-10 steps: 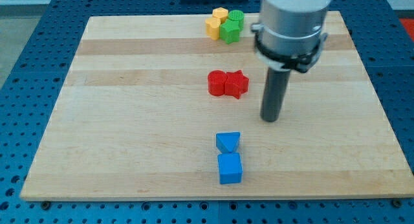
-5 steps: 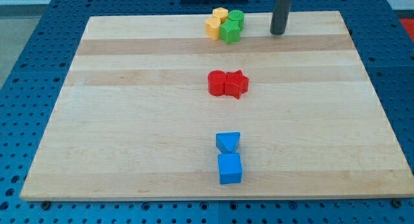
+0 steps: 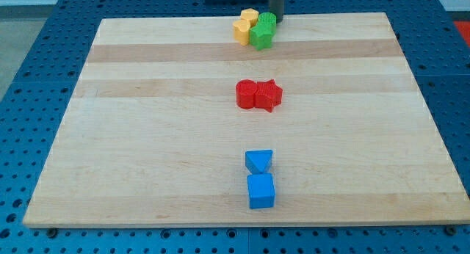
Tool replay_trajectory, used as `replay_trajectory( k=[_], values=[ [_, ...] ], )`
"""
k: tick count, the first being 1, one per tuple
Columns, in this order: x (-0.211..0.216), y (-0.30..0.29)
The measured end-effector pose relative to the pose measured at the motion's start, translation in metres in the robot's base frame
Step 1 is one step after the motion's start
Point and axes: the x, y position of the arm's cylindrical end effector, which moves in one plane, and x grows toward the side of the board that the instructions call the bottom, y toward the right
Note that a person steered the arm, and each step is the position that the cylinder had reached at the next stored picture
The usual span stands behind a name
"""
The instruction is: Push the green star to the left center of the board
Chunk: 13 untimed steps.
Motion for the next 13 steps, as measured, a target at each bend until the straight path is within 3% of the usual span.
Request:
replay_trajectory(
  k=[5, 8, 10, 12, 13],
  values=[
    [0.071, -0.007],
    [0.101, -0.043],
    [0.112, -0.086],
    [0.159, -0.124],
    [0.161, -0.159]
  ],
)
